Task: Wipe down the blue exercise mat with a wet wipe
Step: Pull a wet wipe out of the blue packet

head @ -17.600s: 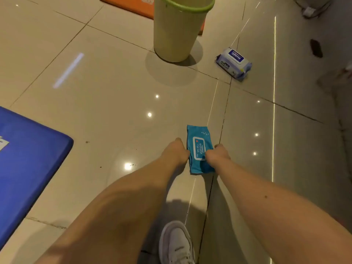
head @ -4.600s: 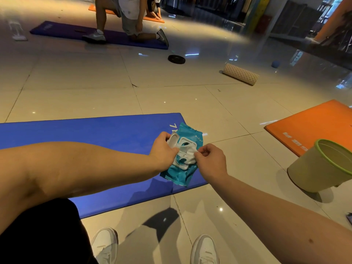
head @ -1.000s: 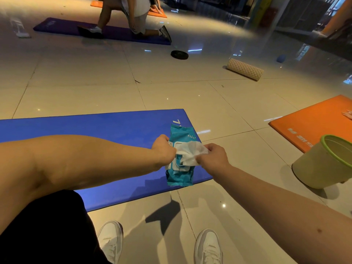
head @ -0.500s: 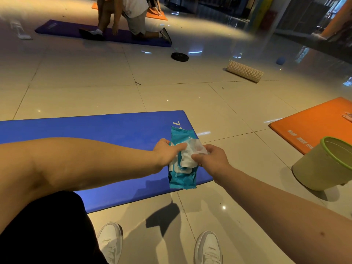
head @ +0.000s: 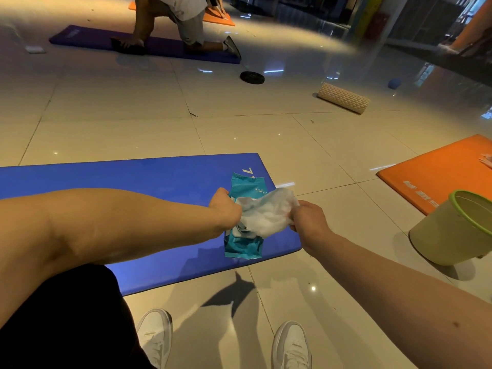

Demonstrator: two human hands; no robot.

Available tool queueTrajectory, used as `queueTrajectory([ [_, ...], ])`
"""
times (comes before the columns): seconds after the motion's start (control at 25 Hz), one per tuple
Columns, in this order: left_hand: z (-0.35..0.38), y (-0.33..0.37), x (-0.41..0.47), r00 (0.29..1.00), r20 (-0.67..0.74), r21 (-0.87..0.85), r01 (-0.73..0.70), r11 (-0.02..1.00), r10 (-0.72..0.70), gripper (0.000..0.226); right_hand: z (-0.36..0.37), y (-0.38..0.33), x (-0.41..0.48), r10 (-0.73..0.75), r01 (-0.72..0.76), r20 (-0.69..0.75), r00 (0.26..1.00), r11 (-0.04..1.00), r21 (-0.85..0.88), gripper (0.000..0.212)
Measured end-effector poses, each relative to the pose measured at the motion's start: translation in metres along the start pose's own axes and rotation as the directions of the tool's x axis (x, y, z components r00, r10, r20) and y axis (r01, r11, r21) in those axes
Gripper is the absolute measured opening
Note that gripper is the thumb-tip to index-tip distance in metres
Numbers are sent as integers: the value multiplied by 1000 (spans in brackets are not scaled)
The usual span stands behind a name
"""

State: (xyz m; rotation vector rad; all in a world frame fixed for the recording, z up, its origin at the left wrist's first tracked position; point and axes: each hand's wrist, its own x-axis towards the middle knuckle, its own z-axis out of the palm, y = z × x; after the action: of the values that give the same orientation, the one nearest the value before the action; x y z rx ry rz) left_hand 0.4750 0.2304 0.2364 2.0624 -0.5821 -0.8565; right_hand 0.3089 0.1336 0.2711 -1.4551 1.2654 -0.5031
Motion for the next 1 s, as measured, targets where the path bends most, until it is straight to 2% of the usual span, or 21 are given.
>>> queueTrajectory([
  [0.08,-3,-1,3,1000,-16,36,9,999,-9,38,-4,-2,7,68,-68,-66,996,998,1,27],
  [0.2,-3,1,3,1000,-19,45,22,999,-21,34,-7,-5,8,87,-89,-67,994,996,-20,20],
  [0.32,0,2,1,999,-9,13,36,999,-36,28,-4,-2,6,97,-95,-24,995,992,86,15],
  [0.44,5,2,0,999,24,-5,37,999,-37,29,-1,2,1,50,-55,70,996,996,74,11],
  [0.56,10,2,-4,999,48,-27,23,999,-21,27,2,4,-4,-39,41,79,996,999,-27,19],
  [0.72,14,5,-10,992,123,-119,18,993,-4,27,8,6,-8,-134,147,66,989,956,-254,30],
  [0.84,18,8,-15,982,184,-204,-2,979,41,22,7,9,-5,-148,151,38,988,903,-402,40],
  [1.0,23,10,-21,968,235,-209,-41,977,91,17,5,12,-4,-100,94,17,995,847,-523,56],
])
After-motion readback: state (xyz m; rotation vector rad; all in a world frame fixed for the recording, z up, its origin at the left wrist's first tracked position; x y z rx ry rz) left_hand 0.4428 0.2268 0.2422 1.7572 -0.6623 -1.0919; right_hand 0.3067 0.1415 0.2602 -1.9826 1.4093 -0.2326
